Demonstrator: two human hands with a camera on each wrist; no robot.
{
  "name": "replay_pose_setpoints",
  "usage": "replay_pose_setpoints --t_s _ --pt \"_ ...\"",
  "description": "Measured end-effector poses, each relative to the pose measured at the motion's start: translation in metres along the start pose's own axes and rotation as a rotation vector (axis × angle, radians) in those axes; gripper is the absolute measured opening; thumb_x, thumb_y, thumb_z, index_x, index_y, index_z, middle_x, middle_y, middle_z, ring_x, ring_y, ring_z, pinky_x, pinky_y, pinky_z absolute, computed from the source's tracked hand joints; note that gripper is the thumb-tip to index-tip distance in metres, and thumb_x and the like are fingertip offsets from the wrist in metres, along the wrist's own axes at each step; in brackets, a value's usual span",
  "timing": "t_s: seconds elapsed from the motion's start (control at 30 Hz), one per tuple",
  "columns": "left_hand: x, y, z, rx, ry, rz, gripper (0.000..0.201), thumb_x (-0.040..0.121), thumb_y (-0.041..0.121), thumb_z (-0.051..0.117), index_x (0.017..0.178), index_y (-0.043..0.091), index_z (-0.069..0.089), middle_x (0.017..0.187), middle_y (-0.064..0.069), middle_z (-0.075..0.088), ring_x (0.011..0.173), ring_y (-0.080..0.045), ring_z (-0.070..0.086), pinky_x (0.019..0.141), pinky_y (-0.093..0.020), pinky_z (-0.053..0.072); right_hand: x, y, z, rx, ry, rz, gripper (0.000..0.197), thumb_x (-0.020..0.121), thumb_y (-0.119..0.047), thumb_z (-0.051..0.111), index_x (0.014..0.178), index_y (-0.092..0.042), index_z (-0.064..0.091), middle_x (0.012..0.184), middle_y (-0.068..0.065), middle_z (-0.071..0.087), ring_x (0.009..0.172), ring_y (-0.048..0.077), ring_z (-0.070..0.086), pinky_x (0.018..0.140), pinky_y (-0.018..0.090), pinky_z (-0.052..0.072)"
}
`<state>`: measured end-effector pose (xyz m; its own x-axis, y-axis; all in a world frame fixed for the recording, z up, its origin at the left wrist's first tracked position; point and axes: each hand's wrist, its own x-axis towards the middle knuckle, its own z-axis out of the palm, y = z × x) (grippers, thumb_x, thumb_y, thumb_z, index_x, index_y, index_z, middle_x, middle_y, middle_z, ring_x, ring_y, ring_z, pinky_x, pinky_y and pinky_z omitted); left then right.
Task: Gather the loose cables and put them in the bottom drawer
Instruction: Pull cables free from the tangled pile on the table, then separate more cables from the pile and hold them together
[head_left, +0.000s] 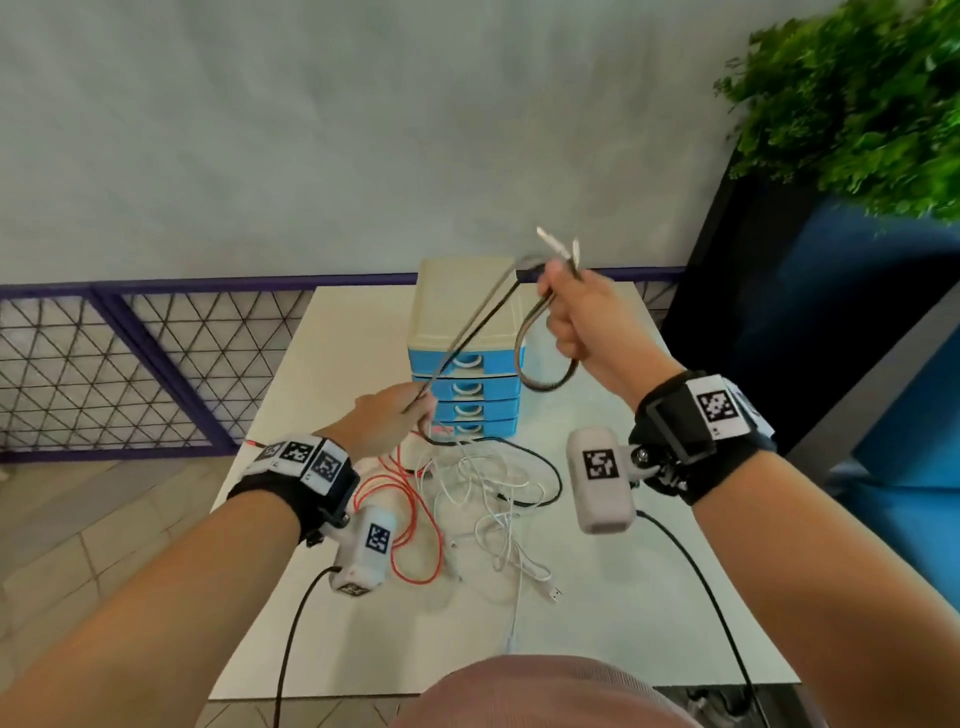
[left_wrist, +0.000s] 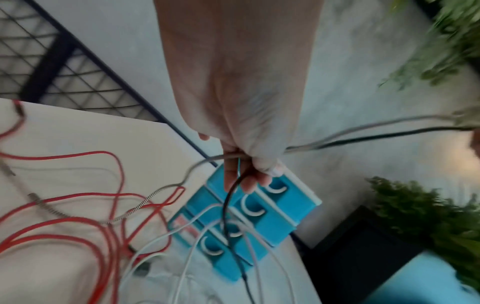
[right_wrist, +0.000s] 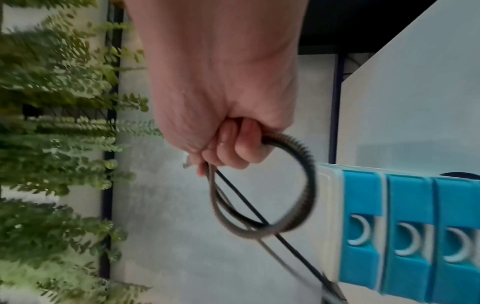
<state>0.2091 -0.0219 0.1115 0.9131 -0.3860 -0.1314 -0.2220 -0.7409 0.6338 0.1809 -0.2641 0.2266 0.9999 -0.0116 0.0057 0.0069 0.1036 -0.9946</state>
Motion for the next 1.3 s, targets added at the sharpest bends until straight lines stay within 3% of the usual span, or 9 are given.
replay_pose_setpoints --t_s 0.13,0.2,0.3,0.53,0.8,0.93,1.1,1.2,1.3 --pt "-0.007 -0.015 0.011 0.205 -0.054 -0.159 0.03 0.1 0.031 0.034 0.086 0.02 0.058 0.081 0.018 0.057 0.083 -0.009 0.053 0.105 -0.044 0.024 0.005 -0.024 -0.006 0.371 0.166 -0.118 0.029 0.102 -0.031 0.042 0.078 -0.017 0.051 0.045 -0.011 0.028 0.038 0.005 0.022 0.036 0.019 0.017" --pt "-0.006 -0.019 0.013 0.135 -0.077 -0.157 0.03 0.1 0.032 0.033 0.088 0.019 0.058 0.077 0.014 0.058 0.078 -0.008 0.055 0.108 -0.047 0.023 0.007 -0.026 -0.009 0.516 0.239 -0.14 0.031 0.103 -0.031 0.04 0.077 -0.017 0.051 0.046 -0.01 0.027 0.037 0.005 0.02 0.037 0.021 0.013" --pt "0.003 -0.019 0.007 -0.115 0.002 -0.029 0.033 0.096 0.032 0.038 0.075 0.017 0.057 0.076 -0.004 0.063 0.075 -0.028 0.06 0.091 -0.049 0.045 0.008 -0.018 -0.014 0.589 0.31 -0.146 0.031 0.103 -0.032 0.039 0.079 -0.017 0.051 0.047 -0.008 0.029 0.036 0.006 0.02 0.035 0.02 0.016" --pt "0.011 0.056 -0.052 -0.447 0.371 0.113 0.027 0.102 0.028 0.033 0.092 0.016 0.055 0.062 0.006 0.042 0.045 -0.009 0.04 0.045 -0.029 0.041 0.011 0.022 -0.006 0.07 0.293 -0.011 0.032 0.103 -0.034 0.038 0.077 -0.018 0.05 0.049 -0.008 0.035 0.037 0.005 0.026 0.037 0.019 0.02" --pt "-0.014 0.11 -0.111 -0.502 0.512 0.279 0.035 0.101 0.035 0.037 0.108 0.017 0.066 0.059 0.004 0.037 0.045 -0.011 0.029 0.04 -0.023 0.026 0.017 0.048 -0.008 -0.471 0.284 -0.047 0.036 0.102 -0.034 0.036 0.074 -0.021 0.055 0.062 -0.005 0.047 0.049 0.008 0.039 0.049 0.023 0.031" --pt "-0.016 0.098 -0.118 -0.239 0.528 0.277 0.044 0.098 0.049 0.035 0.093 0.024 0.072 0.061 -0.007 0.037 0.047 -0.012 0.03 0.046 -0.024 0.028 0.018 0.063 -0.013 -0.652 0.24 -0.025 0.033 0.102 -0.03 0.037 0.084 -0.014 0.059 0.068 -0.003 0.052 0.058 0.011 0.047 0.054 0.024 0.035" --pt "-0.012 0.043 -0.11 0.354 0.393 -0.05 0.046 0.096 0.047 0.04 0.071 0.018 0.066 0.054 0.002 0.049 0.054 -0.021 0.052 0.056 -0.03 0.036 0.016 0.084 -0.02 -0.893 0.029 0.178 0.03 0.099 -0.026 0.041 0.081 -0.015 0.061 0.078 0.003 0.06 0.069 0.02 0.055 0.067 0.031 0.045" --pt "-0.005 0.016 -0.116 0.568 0.552 -0.09 0.039 0.095 0.043 0.042 0.079 0.015 0.064 0.078 -0.006 0.057 0.085 -0.034 0.056 0.086 -0.045 0.035 0.008 0.083 -0.018 -0.961 -0.143 0.305 0.022 0.095 -0.02 0.046 0.081 -0.01 0.06 0.067 0.004 0.052 0.051 0.014 0.042 0.045 0.023 0.035" --pt "0.001 0.013 -0.132 0.637 0.759 -0.085 0.035 0.097 0.038 0.042 0.098 0.011 0.065 0.095 -0.016 0.055 0.099 -0.038 0.049 0.089 -0.05 0.03 0.002 0.08 -0.016 -0.978 -0.248 0.352 0.028 0.094 -0.021 0.049 0.074 -0.007 0.06 0.063 0.007 0.045 0.047 0.015 0.035 0.041 0.021 0.032"
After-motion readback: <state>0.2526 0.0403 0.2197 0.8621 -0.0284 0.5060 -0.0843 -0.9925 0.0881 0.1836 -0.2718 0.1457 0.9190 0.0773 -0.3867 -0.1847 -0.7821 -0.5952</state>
